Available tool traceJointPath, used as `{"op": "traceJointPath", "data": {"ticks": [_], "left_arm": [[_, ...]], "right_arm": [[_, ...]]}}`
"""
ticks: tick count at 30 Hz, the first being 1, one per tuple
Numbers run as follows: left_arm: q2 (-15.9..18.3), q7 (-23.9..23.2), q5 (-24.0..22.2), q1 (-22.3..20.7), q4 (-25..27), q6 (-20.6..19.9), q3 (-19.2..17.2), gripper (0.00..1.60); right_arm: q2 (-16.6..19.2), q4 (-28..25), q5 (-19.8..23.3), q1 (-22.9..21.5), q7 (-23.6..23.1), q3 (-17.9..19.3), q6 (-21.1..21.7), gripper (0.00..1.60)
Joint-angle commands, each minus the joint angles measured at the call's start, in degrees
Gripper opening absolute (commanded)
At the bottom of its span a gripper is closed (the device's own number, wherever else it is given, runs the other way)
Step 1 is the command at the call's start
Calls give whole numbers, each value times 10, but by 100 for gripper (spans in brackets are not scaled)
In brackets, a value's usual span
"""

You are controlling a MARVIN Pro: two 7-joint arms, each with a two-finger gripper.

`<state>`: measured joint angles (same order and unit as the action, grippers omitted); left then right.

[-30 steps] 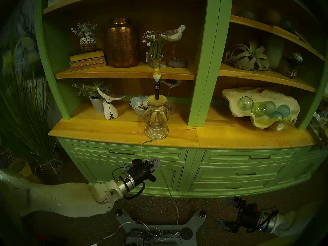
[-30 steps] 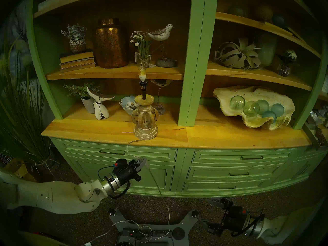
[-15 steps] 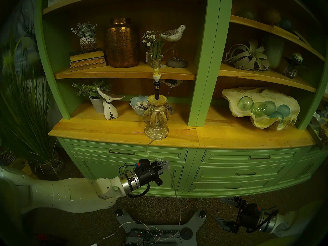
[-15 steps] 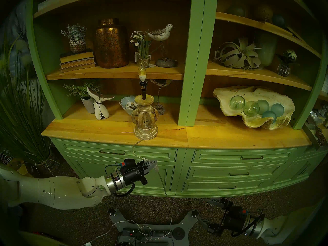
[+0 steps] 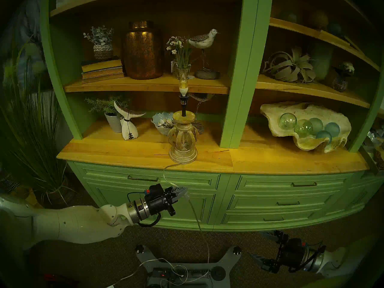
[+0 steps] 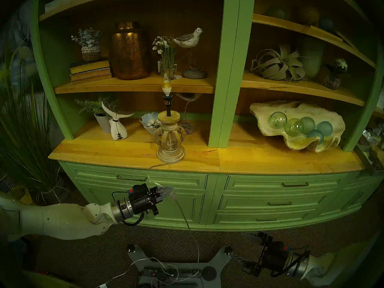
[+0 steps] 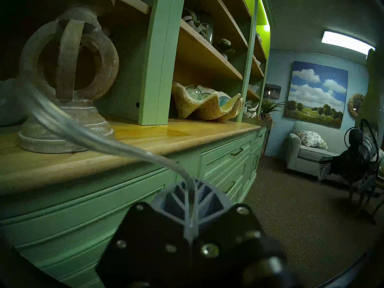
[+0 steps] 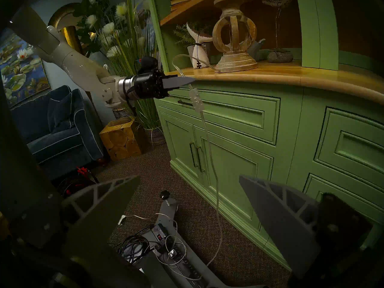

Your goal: Grab cable and switch light on

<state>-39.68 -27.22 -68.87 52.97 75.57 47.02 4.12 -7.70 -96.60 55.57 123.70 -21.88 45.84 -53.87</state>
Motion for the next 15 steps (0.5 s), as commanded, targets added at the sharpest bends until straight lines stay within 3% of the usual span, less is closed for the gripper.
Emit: {"op": "traceJointPath", "data": {"ticks": [1, 3, 8, 15], "left_arm": [[-16, -24, 11, -13, -15, 18, -7, 0], [-18, -65, -3, -15, -23, 31, -10, 0], [-16, -109, -18, -21, -36, 38, -17, 0], [2, -125, -32, -35, -52, 40, -37, 0]], "right_arm": [[4, -7, 1, -1, 1, 2, -3, 160], [4, -7, 1, -1, 1, 2, -3, 160], [3, -7, 1, -1, 1, 2, -3, 160], [3, -6, 1, -1, 0, 2, -3, 160]]}}
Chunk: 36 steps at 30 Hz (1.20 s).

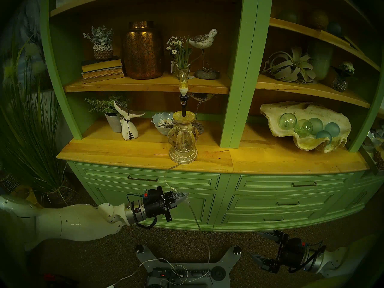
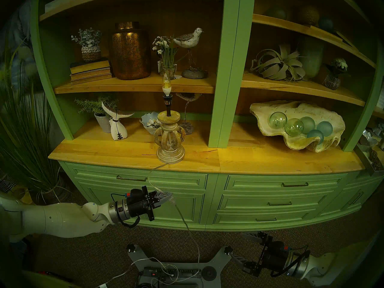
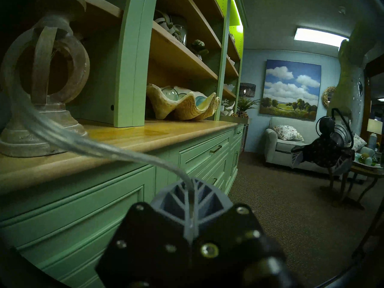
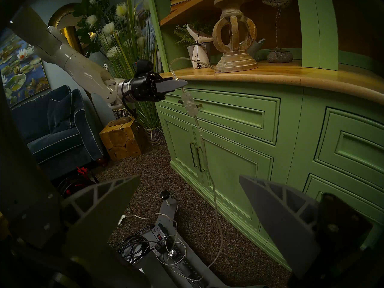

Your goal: Grab cable and switch light on

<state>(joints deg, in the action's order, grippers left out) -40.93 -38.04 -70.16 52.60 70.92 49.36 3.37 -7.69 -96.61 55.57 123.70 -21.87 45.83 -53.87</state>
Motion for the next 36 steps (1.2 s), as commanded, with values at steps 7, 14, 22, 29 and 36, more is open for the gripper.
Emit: {"op": "traceJointPath", "data": {"ticks": [7, 14, 22, 29, 36], "left_arm": [[31, -57, -42, -36, -20, 24, -46, 0], [11, -117, -80, -32, -37, 18, -57, 0], [0, -98, -185, 22, -29, 30, -81, 0], [-7, -120, -218, 30, -35, 36, -92, 0], [11, -178, -150, 3, 9, 11, -61, 0]], "right_arm": [[3, -6, 1, -1, 0, 2, -3, 160], [3, -6, 1, -1, 0, 2, -3, 160], [3, -6, 1, -1, 0, 2, -3, 160], [4, -7, 1, -1, 1, 2, -3, 160], [2, -6, 0, -2, 0, 2, -2, 160]]}}
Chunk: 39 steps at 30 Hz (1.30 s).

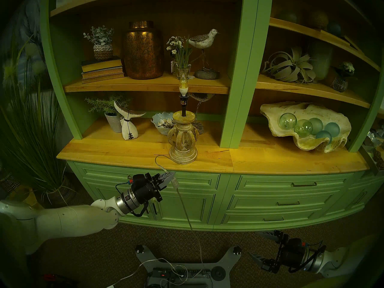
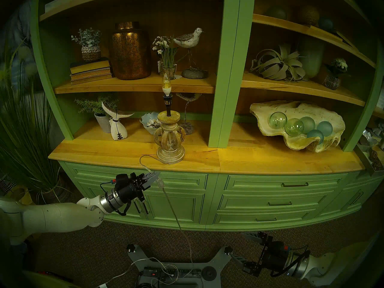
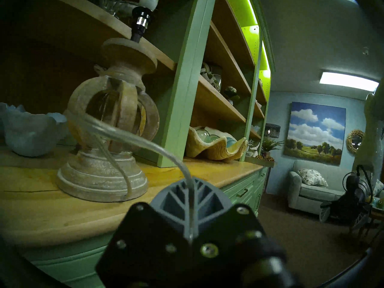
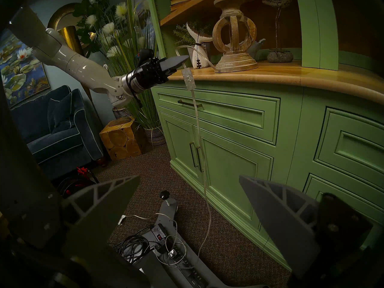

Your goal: Grab cable and switch light on

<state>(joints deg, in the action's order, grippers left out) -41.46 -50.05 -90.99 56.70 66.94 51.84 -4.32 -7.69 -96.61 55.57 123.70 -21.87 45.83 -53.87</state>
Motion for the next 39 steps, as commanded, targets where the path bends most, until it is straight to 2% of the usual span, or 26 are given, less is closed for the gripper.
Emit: {"op": "traceJointPath", "data": {"ticks": [1, 6, 7, 13, 14, 15, 16, 17, 22, 23, 29, 35, 39], "left_arm": [[16, -67, 69, -41, 54, -14, 20, 0], [33, -110, 123, -81, 71, -45, 41, 0], [36, -100, 138, -72, 79, -50, 25, 0], [44, -155, 192, -110, 68, -102, 13, 0], [44, -149, 203, -101, 67, -108, -2, 0], [44, -178, 201, -127, 56, -119, 14, 0], [44, -159, 216, -105, 55, -122, -15, 0], [44, -183, 212, -124, 46, -130, -3, 0], [38, -215, 229, -141, 16, -164, -17, 0], [34, -229, 225, -152, 5, -169, -10, 0], [5, -252, 201, -152, -51, -169, -24, 0], [-19, -265, 189, -140, -53, -162, -22, 0], [-18, -263, 192, -135, -40, -158, -9, 0]], "right_arm": [[2, -5, 0, -2, 0, 2, -2, 160], [1, -4, 0, -2, -1, 2, -2, 160], [1, -4, 0, -2, -1, 2, -2, 160], [1, -4, 0, -2, -1, 2, -2, 160], [1, -4, 0, -2, -1, 2, -2, 160], [1, -4, 0, -2, -1, 2, -2, 160], [1, -4, 0, -2, -1, 2, -2, 160], [1, -4, 0, -2, -1, 2, -2, 160], [1, -5, 0, -2, -1, 2, -2, 160], [2, -5, 0, -2, -1, 2, -2, 160], [2, -5, 1, -2, 0, 2, -3, 160], [2, -6, 1, -1, 0, 2, -3, 160], [3, -6, 1, -1, 0, 2, -3, 160]]}}
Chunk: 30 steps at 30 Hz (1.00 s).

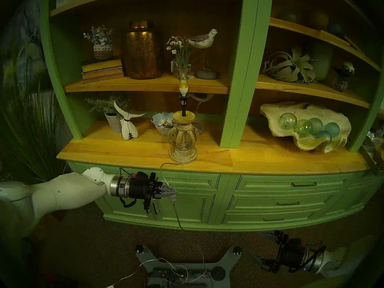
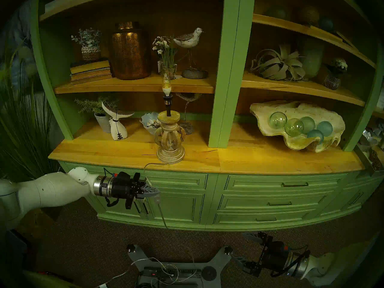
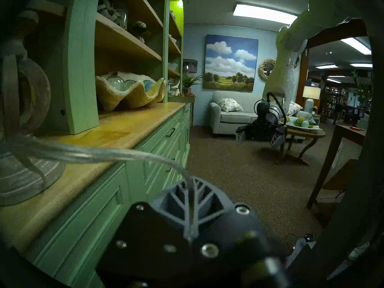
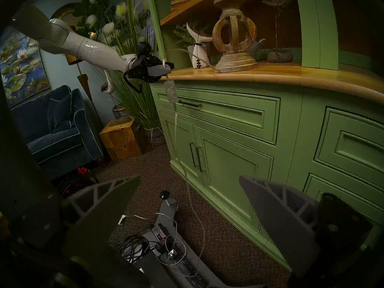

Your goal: Grab cable and switch light on

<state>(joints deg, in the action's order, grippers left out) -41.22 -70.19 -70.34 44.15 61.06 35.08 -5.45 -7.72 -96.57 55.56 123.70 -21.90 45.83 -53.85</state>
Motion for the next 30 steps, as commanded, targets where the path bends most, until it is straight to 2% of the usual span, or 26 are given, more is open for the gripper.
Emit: {"op": "traceJointPath", "data": {"ticks": [1, 13, 21, 22, 26, 27, 28, 30], "left_arm": [[-18, -61, -14, -9, 21, 12, 5, 0], [23, -39, -7, -33, 64, 25, 41, 0], [27, -41, -8, -38, 74, 37, 61, 0], [29, -30, -5, -41, 79, 38, 66, 0], [28, -35, -11, -48, 77, 43, 77, 0], [32, -15, -5, -52, 85, 45, 84, 0], [29, -30, -11, -51, 79, 45, 83, 0], [31, -22, -9, -54, 83, 46, 87, 0]], "right_arm": [[3, -6, 1, -1, 0, 2, -3, 160], [3, -6, 1, -1, 0, 2, -3, 160], [3, -7, 1, -1, 0, 2, -3, 160], [3, -7, 1, -1, 0, 2, -3, 160], [3, -7, 1, -1, 0, 2, -3, 160], [3, -7, 1, -1, 0, 2, -3, 160], [3, -7, 1, -1, 0, 2, -3, 160], [3, -7, 1, -1, 0, 2, -3, 160]]}}
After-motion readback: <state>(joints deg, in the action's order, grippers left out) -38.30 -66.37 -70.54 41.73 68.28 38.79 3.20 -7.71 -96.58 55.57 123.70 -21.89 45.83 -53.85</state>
